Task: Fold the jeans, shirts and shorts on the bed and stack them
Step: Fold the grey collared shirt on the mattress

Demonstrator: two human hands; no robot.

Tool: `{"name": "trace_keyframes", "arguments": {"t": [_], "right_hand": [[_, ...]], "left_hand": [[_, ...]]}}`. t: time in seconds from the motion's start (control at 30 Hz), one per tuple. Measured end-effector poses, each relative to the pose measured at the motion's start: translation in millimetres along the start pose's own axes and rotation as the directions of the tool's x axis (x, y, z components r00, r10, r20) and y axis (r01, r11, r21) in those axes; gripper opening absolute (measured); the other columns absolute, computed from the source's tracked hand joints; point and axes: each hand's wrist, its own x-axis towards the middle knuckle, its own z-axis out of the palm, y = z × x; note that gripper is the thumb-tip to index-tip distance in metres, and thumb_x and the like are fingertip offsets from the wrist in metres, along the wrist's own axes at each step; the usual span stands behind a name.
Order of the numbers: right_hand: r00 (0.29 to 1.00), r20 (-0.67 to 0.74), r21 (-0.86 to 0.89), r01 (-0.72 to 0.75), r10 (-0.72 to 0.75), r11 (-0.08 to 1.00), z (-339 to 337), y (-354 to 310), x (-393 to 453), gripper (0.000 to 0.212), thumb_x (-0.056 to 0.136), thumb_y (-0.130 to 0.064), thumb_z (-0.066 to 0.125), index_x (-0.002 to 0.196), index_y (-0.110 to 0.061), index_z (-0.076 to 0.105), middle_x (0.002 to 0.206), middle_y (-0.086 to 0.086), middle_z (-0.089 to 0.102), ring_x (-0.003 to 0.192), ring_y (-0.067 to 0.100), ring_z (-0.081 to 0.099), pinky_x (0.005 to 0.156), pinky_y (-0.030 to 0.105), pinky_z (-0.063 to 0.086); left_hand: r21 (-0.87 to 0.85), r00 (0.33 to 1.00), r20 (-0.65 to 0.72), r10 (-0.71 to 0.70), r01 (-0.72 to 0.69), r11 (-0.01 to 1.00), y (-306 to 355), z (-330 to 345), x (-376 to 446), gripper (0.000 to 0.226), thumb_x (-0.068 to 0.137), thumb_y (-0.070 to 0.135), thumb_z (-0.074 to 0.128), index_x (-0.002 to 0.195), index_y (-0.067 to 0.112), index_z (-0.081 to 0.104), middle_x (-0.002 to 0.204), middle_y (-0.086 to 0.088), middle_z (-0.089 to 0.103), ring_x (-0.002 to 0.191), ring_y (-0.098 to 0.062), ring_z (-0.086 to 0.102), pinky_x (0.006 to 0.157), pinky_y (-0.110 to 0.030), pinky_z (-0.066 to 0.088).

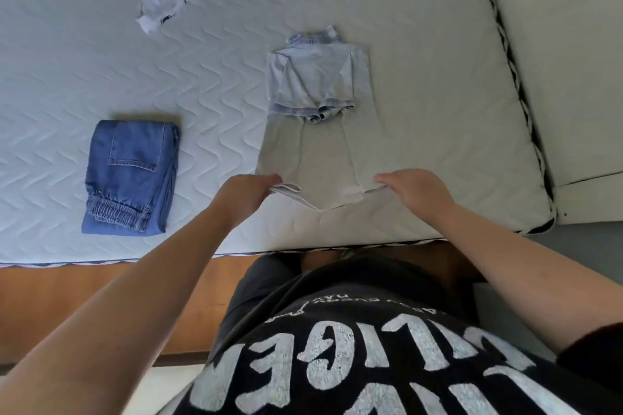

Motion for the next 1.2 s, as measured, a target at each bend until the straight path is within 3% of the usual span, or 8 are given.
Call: {"name": "trace_keyframes", "arguments": {"t": [0.13, 0.27, 0.37, 0.63, 0.73, 0.83, 0.97, 1.2], "right_hand": [[0.997, -0.034, 0.005, 0.076, -0.076, 0.997, -18.5, -5.3, -2.2, 0.033, 0.092, -0.011, 0.063, 0.123, -0.020, 0.069, 0.103, 0.011, 0.072, 0.091, 0.032, 0.067, 0.074, 0.036, 0.050], [0.993, -0.079, -0.026, 0.087, -0.088, 0.996, -33.3, -14.4, -9.3, 0.023, 0.092, -0.025, 0.066, 0.111, -0.015, 0.074, 0.095, 0.010, 0.073, 0.086, 0.032, 0.068, 0.069, 0.039, 0.053], [0.975, -0.164, -0.024, 0.145, -0.147, 0.989, -35.4, -19.7, -20.6, 0.014, 0.083, -0.018, 0.076, 0.094, -0.009, 0.075, 0.085, 0.009, 0.073, 0.074, 0.030, 0.069, 0.060, 0.037, 0.055], [0.966, -0.070, -0.081, 0.244, -0.249, 0.967, -36.3, -46.4, -51.3, 0.025, 0.075, -0.009, 0.082, 0.100, -0.011, 0.077, 0.083, 0.008, 0.075, 0.067, 0.026, 0.071, 0.050, 0.035, 0.056], [0.983, 0.022, -0.116, 0.185, -0.184, 0.976, -36.8, -61.3, -57.4, 0.029, 0.092, -0.018, 0.067, 0.121, -0.021, 0.070, 0.103, 0.004, 0.073, 0.089, 0.025, 0.071, 0.065, 0.036, 0.055], [0.982, 0.007, -0.094, 0.189, -0.189, 0.977, -30.9, -74.7, -63.0, 0.029, 0.090, -0.017, 0.070, 0.118, -0.022, 0.071, 0.105, 0.003, 0.074, 0.089, 0.023, 0.071, 0.066, 0.033, 0.054], [0.984, 0.176, -0.144, 0.053, -0.027, 0.988, -27.2, -86.0, -58.8, 0.033, 0.104, -0.033, 0.044, 0.134, -0.033, 0.057, 0.126, -0.006, 0.064, 0.113, 0.016, 0.061, 0.088, 0.031, 0.047], [0.994, 0.083, 0.023, -0.068, 0.066, 0.997, -37.4, -97.5, -42.2, 0.024, 0.100, -0.023, 0.054, 0.117, -0.016, 0.069, 0.117, -0.001, 0.068, 0.108, 0.021, 0.062, 0.086, 0.031, 0.044]], "left_hand": [[0.078, 0.998, -0.018, 0.056, -0.054, 0.995, 2.9, -18.8, -0.4, 0.032, 0.104, 0.032, 0.045, 0.134, 0.032, 0.058, 0.121, 0.004, 0.070, 0.104, -0.028, 0.067, 0.086, -0.036, 0.048], [0.177, 0.999, 0.019, 0.041, -0.044, 0.983, 9.5, -22.9, -15.1, 0.037, 0.102, 0.048, 0.038, 0.121, 0.028, 0.062, 0.101, 0.001, 0.073, 0.090, -0.026, 0.068, 0.076, -0.034, 0.050], [0.178, 0.998, 0.068, 0.000, -0.012, 0.984, 16.0, -19.6, -31.2, 0.039, 0.097, 0.058, 0.043, 0.111, 0.027, 0.063, 0.092, 0.003, 0.072, 0.085, -0.023, 0.067, 0.074, -0.033, 0.049], [0.183, 0.988, 0.128, 0.090, -0.113, 0.977, 31.1, -6.0, -71.1, 0.033, 0.105, 0.042, 0.036, 0.120, 0.024, 0.059, 0.099, 0.001, 0.071, 0.090, -0.022, 0.067, 0.076, -0.030, 0.045], [0.201, 0.979, 0.148, 0.141, -0.169, 0.965, 25.5, -6.7, -81.3, 0.029, 0.106, 0.038, 0.036, 0.119, 0.026, 0.058, 0.100, 0.004, 0.070, 0.090, -0.019, 0.067, 0.078, -0.030, 0.048], [0.219, 0.973, 0.178, 0.148, -0.185, 0.958, 12.9, -11.2, -88.5, 0.026, 0.105, 0.033, 0.037, 0.121, 0.027, 0.057, 0.103, 0.005, 0.069, 0.093, -0.020, 0.066, 0.079, -0.031, 0.048], [0.209, 0.972, 0.183, 0.146, -0.184, 0.960, -3.4, -25.4, -90.0, 0.027, 0.105, 0.031, 0.041, 0.128, 0.029, 0.055, 0.112, 0.004, 0.070, 0.098, -0.022, 0.066, 0.080, -0.031, 0.045], [0.102, 0.959, 0.199, 0.203, -0.226, 0.969, -16.3, -47.7, -69.5, 0.028, 0.104, 0.031, 0.045, 0.128, 0.031, 0.059, 0.121, 0.009, 0.068, 0.111, -0.018, 0.063, 0.087, -0.031, 0.046]]}}
